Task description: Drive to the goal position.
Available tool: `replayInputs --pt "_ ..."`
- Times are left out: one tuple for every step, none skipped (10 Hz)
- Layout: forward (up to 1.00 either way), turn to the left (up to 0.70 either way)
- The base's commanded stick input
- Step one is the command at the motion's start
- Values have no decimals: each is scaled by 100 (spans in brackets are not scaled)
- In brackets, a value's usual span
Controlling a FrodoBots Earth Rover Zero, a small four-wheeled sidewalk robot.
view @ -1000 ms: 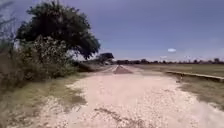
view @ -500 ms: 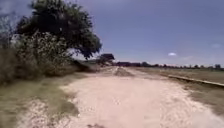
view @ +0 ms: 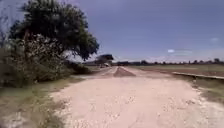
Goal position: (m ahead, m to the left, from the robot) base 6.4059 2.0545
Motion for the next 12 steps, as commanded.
replayInputs --pt "70 0" --pt "70 0" --pt "70 0" --pt "70 0" --pt "70 0" --pt "70 0" --pt "70 0" --pt "70 0" --pt "70 0" --pt "70 0" --pt "70 0" --pt "70 0"
